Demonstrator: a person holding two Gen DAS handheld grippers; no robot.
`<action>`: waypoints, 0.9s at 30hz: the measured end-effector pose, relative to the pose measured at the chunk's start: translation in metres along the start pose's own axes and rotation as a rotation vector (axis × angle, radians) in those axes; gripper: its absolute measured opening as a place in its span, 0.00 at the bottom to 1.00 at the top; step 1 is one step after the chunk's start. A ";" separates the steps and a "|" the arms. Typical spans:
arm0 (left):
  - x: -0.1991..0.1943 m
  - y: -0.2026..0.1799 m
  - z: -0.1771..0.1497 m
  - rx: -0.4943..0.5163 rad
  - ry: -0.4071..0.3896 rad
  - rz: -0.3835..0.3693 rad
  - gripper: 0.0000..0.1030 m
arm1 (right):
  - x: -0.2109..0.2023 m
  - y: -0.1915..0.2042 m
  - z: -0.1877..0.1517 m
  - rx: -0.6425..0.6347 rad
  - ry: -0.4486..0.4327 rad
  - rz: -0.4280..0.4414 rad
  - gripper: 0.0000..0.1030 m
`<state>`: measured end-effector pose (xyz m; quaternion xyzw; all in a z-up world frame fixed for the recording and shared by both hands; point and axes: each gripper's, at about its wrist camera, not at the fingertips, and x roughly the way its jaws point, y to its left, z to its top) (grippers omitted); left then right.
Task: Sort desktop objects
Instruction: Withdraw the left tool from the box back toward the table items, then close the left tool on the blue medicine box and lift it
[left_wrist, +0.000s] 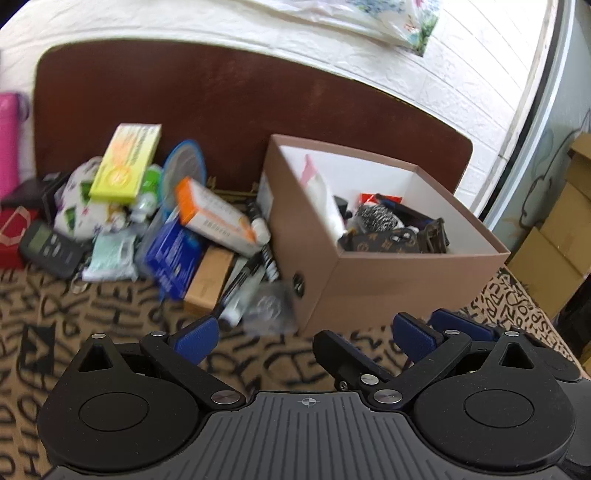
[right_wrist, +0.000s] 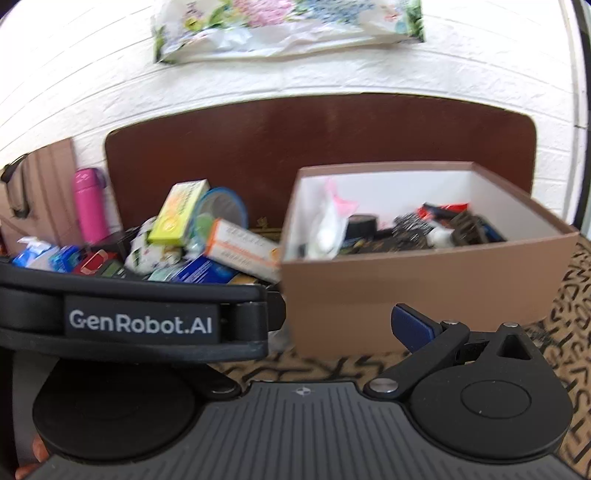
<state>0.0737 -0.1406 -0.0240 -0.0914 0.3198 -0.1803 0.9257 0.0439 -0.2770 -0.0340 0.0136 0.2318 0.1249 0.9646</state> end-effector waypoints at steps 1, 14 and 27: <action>-0.004 0.006 -0.007 -0.012 -0.006 -0.003 1.00 | 0.000 0.004 -0.005 -0.009 0.001 0.013 1.00; -0.016 0.068 -0.026 -0.080 -0.020 0.053 1.00 | 0.026 0.052 -0.037 -0.077 0.062 0.176 0.93; 0.027 0.104 0.031 -0.063 0.012 0.044 0.76 | 0.072 0.074 -0.009 -0.128 0.007 0.198 0.74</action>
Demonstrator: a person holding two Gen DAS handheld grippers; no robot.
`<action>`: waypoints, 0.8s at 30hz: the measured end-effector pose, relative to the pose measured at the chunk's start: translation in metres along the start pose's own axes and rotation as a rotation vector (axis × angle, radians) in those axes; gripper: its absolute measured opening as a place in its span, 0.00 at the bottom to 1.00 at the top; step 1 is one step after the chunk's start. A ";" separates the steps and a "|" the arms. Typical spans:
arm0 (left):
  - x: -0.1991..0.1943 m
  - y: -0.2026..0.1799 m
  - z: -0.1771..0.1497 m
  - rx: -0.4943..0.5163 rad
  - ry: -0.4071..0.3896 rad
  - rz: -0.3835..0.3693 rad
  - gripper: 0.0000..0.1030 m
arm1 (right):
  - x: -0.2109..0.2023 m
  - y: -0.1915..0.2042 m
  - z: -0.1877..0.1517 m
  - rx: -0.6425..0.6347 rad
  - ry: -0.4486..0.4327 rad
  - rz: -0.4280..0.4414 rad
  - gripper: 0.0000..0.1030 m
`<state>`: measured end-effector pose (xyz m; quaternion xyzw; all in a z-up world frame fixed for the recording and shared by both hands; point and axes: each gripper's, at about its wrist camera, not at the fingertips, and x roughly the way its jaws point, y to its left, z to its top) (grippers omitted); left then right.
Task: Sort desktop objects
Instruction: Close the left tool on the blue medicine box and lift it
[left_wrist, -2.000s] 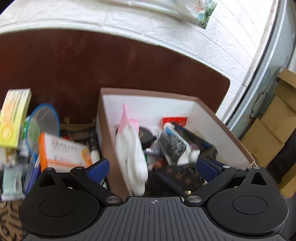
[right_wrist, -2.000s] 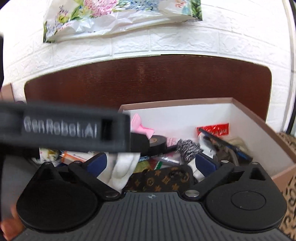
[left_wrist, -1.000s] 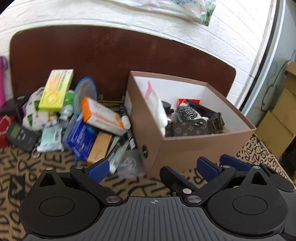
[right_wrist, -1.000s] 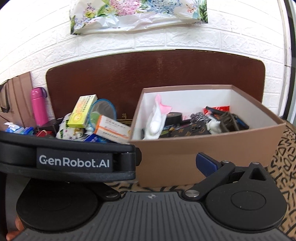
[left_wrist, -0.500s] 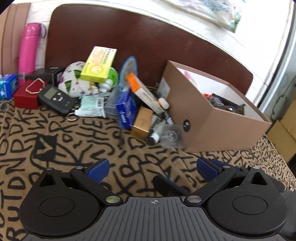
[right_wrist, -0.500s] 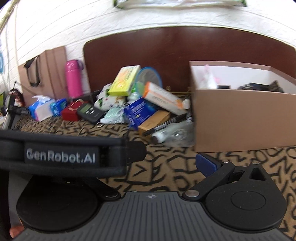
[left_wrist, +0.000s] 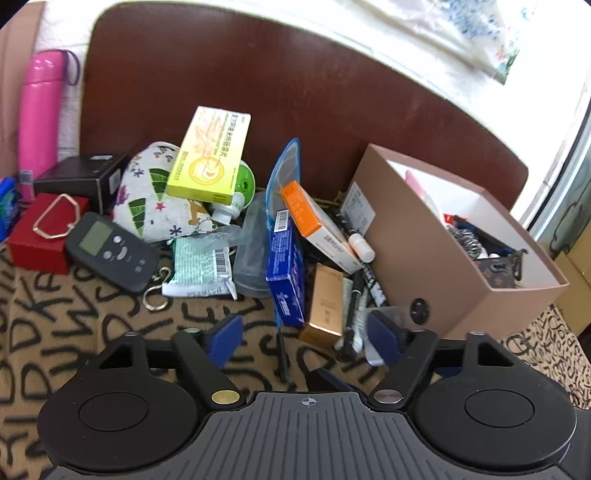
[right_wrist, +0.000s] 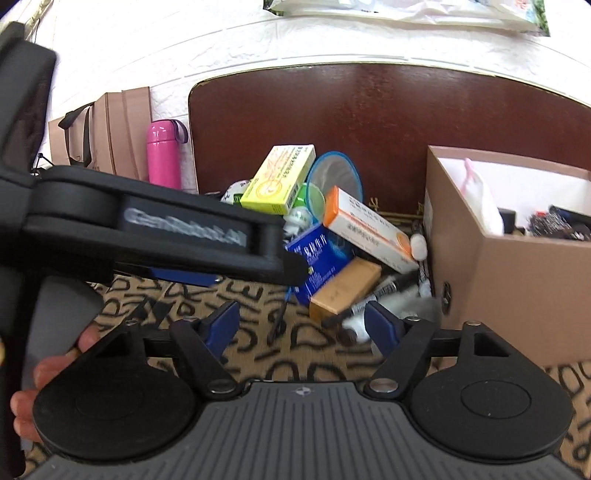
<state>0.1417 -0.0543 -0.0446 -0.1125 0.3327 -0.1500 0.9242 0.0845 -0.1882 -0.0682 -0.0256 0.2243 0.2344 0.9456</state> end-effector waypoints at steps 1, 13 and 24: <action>0.006 0.001 0.004 0.003 0.008 0.001 0.75 | 0.005 0.001 0.002 -0.007 -0.003 0.003 0.72; 0.060 0.021 0.036 -0.020 0.084 0.008 0.50 | 0.059 0.000 0.013 -0.017 0.027 -0.026 0.60; 0.065 0.016 0.037 0.020 0.101 0.019 0.17 | 0.074 0.004 0.014 -0.065 0.032 -0.015 0.38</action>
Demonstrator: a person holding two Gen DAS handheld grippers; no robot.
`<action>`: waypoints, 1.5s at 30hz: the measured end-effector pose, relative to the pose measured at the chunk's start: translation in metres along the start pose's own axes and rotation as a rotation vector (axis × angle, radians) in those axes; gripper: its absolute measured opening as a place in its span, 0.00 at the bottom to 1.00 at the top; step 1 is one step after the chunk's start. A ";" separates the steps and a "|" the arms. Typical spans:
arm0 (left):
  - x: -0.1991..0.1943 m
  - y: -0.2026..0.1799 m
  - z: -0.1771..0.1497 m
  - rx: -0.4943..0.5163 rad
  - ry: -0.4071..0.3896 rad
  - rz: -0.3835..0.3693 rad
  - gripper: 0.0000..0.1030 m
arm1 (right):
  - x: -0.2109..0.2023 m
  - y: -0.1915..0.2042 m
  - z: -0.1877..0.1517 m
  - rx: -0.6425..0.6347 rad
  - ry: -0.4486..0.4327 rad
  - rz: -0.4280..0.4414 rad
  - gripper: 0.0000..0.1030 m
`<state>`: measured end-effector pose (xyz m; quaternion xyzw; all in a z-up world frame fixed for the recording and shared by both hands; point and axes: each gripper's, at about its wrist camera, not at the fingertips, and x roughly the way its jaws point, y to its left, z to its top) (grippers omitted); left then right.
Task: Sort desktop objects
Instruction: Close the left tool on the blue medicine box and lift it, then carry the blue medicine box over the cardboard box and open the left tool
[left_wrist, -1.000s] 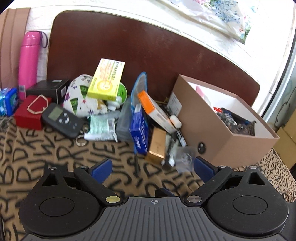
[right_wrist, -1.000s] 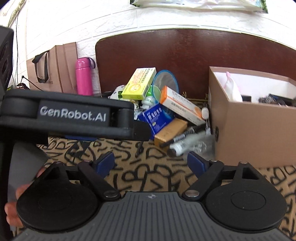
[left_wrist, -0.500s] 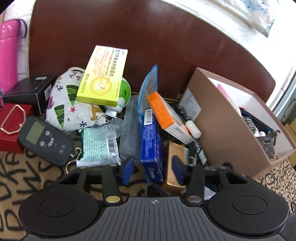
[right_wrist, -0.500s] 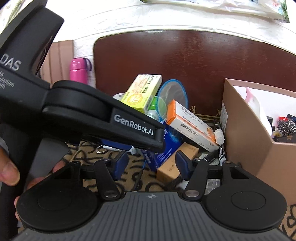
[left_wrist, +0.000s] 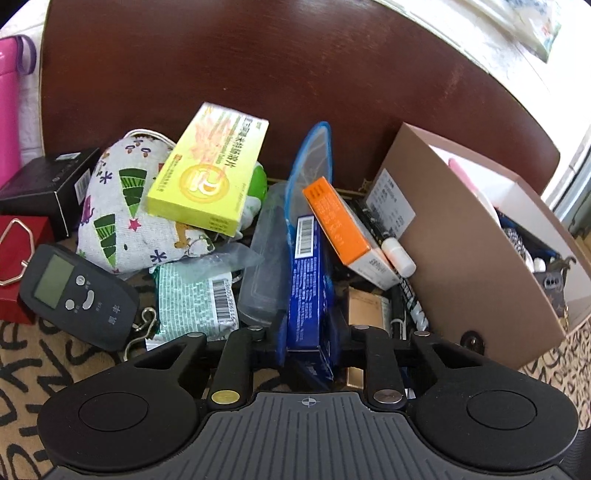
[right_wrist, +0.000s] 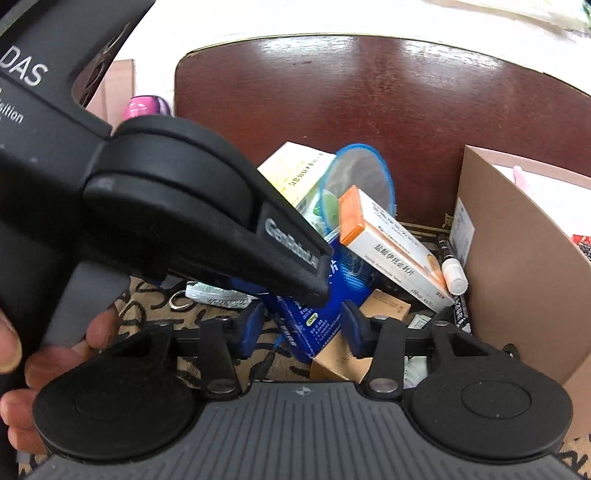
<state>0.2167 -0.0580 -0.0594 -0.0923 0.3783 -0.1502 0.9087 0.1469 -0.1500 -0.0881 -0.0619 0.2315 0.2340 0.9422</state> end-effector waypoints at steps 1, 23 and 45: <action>-0.002 -0.001 -0.001 -0.003 0.000 -0.002 0.16 | -0.001 0.002 -0.001 -0.014 0.000 -0.008 0.37; -0.102 -0.008 -0.099 -0.214 0.037 0.004 0.13 | -0.114 0.023 -0.048 0.023 0.067 0.197 0.09; -0.099 0.034 -0.109 -0.216 0.031 0.112 0.77 | -0.094 0.052 -0.058 -0.078 0.110 0.250 0.69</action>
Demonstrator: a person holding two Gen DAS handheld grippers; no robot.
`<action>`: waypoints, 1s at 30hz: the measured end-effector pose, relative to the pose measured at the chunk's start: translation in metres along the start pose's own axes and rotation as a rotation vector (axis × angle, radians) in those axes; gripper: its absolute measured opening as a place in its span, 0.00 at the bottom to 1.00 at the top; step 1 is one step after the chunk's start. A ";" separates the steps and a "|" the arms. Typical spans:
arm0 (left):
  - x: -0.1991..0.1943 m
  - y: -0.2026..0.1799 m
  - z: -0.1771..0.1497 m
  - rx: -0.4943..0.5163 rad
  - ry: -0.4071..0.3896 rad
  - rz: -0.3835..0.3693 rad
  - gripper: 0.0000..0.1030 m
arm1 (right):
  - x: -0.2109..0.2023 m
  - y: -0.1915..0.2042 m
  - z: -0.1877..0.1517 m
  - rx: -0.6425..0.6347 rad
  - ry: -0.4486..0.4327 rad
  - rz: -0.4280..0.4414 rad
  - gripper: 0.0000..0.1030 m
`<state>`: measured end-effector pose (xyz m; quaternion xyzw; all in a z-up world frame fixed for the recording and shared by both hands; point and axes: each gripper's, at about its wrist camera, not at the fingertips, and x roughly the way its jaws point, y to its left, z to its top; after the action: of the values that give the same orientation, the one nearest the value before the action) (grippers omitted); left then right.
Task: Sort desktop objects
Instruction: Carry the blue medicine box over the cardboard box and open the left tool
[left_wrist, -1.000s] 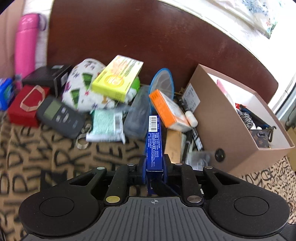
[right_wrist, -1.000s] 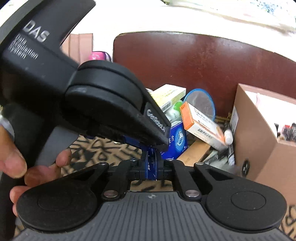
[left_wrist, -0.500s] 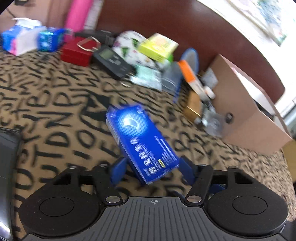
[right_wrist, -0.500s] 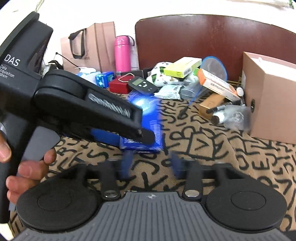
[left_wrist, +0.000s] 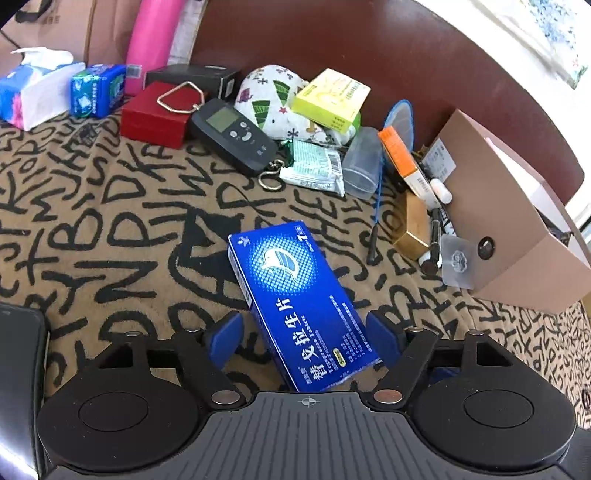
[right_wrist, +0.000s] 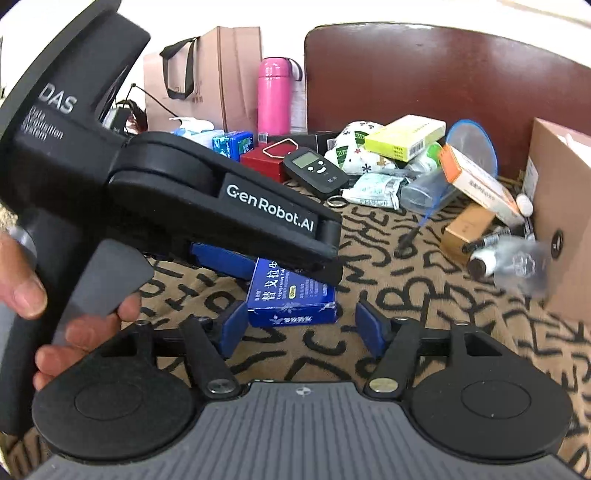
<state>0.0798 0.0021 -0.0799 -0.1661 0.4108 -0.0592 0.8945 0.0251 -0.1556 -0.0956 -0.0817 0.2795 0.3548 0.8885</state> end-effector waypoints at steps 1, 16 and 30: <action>0.000 0.000 0.000 0.015 0.005 -0.003 0.75 | 0.001 0.000 0.001 0.000 0.000 0.005 0.69; 0.005 0.007 0.011 0.058 0.067 -0.034 0.79 | 0.027 0.010 0.010 -0.034 0.024 0.007 0.74; -0.019 -0.041 0.005 0.111 -0.009 -0.076 0.45 | -0.024 -0.011 0.008 0.035 -0.036 -0.068 0.60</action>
<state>0.0722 -0.0301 -0.0490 -0.1319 0.3964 -0.1151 0.9012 0.0218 -0.1752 -0.0766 -0.0693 0.2666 0.3207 0.9063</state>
